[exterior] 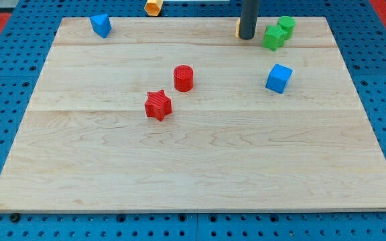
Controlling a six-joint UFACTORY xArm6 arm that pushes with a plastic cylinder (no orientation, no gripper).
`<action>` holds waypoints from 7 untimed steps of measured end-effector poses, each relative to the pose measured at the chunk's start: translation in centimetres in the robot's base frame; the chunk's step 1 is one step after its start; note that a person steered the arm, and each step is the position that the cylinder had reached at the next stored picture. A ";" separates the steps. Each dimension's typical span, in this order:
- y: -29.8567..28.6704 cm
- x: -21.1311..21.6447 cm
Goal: Move the green blocks close to yellow heart
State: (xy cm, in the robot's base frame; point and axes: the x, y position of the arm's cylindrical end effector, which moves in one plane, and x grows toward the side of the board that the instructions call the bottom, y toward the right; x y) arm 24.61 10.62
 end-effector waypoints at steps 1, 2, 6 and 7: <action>0.0 0.0; 0.0 0.7; 17.6 4.0; 23.1 1.9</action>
State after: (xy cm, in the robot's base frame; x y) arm 26.55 33.69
